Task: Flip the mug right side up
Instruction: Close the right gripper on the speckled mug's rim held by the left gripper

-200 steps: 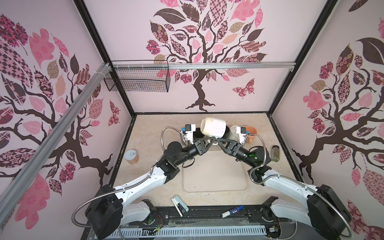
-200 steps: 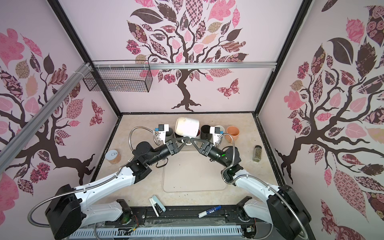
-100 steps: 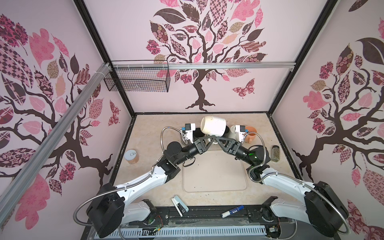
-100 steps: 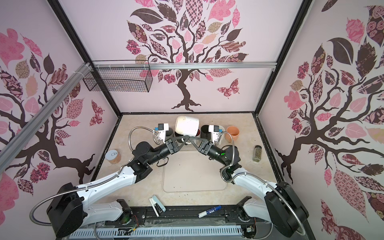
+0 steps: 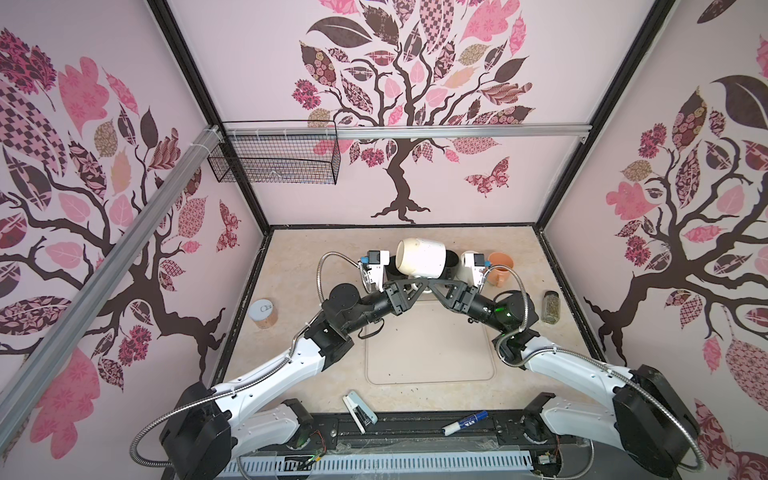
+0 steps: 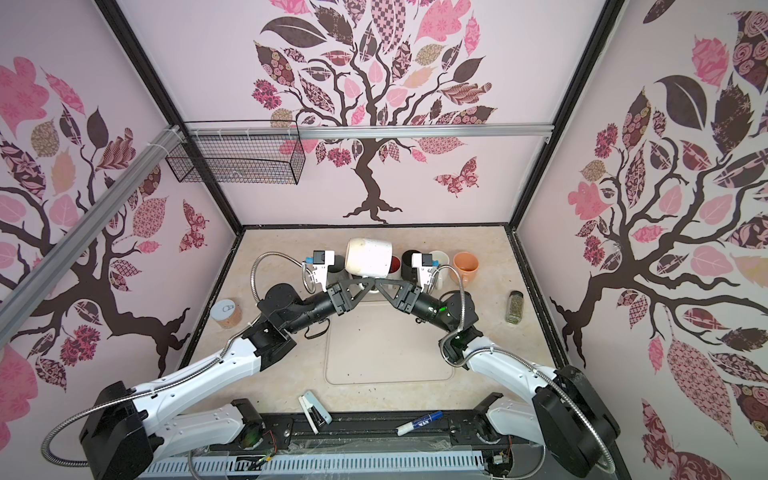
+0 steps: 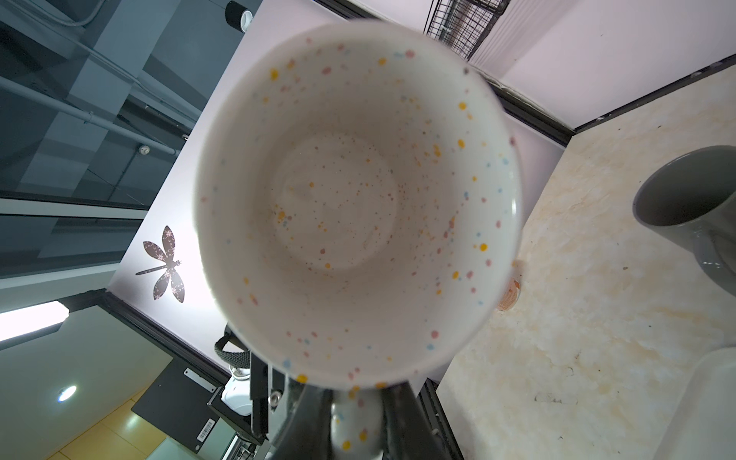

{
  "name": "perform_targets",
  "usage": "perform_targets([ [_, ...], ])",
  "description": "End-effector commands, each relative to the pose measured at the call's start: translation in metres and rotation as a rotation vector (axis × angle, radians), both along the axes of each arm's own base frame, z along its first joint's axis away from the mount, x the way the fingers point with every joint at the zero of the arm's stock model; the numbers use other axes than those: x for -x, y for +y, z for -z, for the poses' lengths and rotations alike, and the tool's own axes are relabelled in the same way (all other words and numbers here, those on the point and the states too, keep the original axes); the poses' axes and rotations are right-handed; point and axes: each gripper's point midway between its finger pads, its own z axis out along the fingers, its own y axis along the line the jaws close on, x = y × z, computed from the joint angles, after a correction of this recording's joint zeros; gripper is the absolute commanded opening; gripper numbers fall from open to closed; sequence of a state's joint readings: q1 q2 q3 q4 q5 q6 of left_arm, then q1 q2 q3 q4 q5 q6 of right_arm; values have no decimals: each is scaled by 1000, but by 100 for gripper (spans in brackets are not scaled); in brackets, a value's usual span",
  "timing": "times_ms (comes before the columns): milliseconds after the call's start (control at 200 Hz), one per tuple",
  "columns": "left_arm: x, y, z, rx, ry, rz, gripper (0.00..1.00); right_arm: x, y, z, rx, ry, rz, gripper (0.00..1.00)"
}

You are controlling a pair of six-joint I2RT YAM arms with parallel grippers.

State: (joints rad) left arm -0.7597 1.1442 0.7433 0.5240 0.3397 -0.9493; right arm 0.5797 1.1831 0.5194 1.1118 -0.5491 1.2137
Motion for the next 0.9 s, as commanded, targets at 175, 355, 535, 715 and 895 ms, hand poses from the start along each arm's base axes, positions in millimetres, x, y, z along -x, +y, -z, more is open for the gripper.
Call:
perform_targets([
  [175, 1, 25, -50, 68, -144, -80, 37, 9, -7, -38, -41, -119, 13, 0],
  [355, 0, 28, -52, 66, -147, -85, 36, 11, -6, -40, -38, -130, 4, 0],
  [535, -2, 19, -48, 60, -128, -44, 34, 13, -1, -39, -39, -130, -34, 0],
  [715, -5, 11, -44, 56, -112, -18, 29, 15, 2, -44, -36, -147, -56, 0],
  [895, -7, 7, -44, 62, -100, -1, 20, 19, 5, -44, -31, -158, -80, 0],
])
